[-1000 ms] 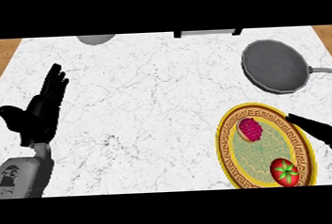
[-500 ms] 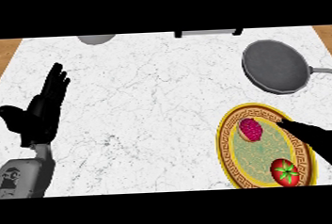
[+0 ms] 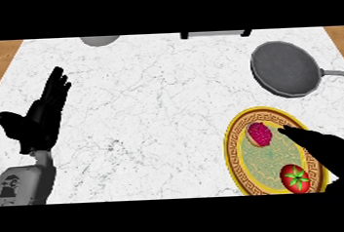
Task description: Pick the tomato from the plate and place it in the pan
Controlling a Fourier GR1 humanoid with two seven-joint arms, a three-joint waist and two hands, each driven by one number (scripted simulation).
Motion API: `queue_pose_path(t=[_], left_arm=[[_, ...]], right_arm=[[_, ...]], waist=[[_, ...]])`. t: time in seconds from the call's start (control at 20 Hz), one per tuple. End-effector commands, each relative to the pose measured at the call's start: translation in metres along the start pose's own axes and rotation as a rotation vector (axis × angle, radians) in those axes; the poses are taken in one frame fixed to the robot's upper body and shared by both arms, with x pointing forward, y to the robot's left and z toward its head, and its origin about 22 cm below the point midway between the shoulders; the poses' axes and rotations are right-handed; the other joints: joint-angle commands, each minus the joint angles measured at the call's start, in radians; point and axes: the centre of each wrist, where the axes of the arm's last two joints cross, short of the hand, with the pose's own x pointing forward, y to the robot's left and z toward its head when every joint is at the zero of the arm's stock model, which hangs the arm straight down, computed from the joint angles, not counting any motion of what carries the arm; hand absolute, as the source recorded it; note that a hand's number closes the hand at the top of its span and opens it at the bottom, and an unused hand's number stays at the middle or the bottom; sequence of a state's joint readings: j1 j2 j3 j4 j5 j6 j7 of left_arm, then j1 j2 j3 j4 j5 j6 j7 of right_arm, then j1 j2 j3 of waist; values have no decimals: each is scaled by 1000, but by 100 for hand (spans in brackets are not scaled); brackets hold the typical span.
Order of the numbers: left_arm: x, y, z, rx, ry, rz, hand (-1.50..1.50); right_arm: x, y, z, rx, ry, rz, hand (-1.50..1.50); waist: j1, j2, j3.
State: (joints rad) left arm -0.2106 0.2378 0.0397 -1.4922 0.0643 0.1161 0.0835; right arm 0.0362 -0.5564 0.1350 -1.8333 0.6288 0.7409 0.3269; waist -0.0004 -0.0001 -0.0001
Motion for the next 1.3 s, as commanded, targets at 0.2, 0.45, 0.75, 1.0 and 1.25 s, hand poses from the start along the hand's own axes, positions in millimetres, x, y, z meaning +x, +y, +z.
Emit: queue_pose_path(t=[0.2,0.45,0.75,1.0,1.25], left_arm=[[1,10,-5,-10,4,2,0],[-15,15,8,3,9,10,0],[-3,9,-18,3,-14,1,0],[0,8,-12,12,9,-16,0],[5,9,-10,-2,13,2,0]], right_arm=[[-1,9,-19,29,30,50,-150],[9,29,-30,92,39,51,-150],[-12,32,-46,136,-5,52,150],[-13,50,-37,109,-104,112,150],[-13,56,-33,112,-113,107,150]], waist=[[0,0,0],[1,0,0],[1,1,0],[-1,0,0],[-1,-1,0]])
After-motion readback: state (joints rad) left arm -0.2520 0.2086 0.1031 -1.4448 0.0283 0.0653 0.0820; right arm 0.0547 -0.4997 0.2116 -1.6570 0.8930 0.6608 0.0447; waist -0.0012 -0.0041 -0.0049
